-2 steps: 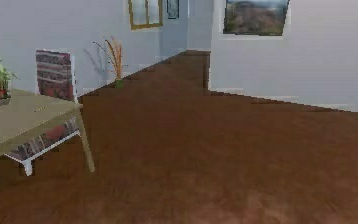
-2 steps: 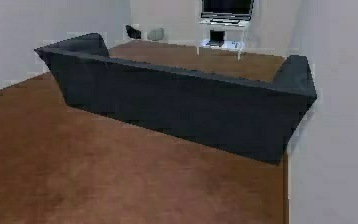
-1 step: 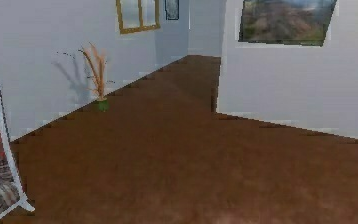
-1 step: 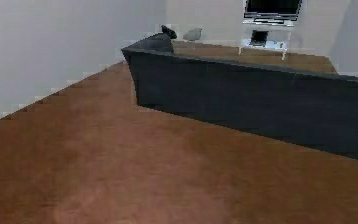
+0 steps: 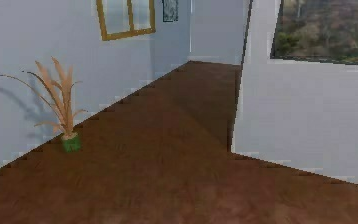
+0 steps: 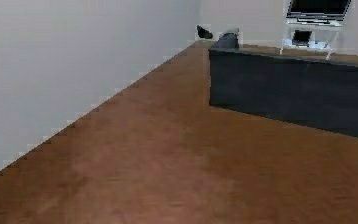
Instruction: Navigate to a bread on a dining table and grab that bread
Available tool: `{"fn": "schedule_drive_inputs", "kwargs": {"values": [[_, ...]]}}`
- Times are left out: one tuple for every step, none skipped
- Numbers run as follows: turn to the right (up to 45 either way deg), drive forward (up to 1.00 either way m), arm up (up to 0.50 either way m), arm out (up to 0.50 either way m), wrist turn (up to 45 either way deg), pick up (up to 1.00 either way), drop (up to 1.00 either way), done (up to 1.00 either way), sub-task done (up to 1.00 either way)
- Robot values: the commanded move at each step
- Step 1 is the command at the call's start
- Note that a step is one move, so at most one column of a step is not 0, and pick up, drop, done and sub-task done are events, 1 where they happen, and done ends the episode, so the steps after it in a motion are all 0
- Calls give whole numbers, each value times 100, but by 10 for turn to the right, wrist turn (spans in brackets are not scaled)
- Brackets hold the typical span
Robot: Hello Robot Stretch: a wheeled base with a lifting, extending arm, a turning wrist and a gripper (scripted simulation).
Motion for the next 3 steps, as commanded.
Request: {"fn": "schedule_drive_inputs", "kwargs": {"values": [[30, 0, 0, 0, 0, 0, 0, 0, 0], [-90, 0, 0, 0, 0, 0, 0, 0, 0], [0, 100, 0, 0, 0, 0, 0, 0, 0]]}}
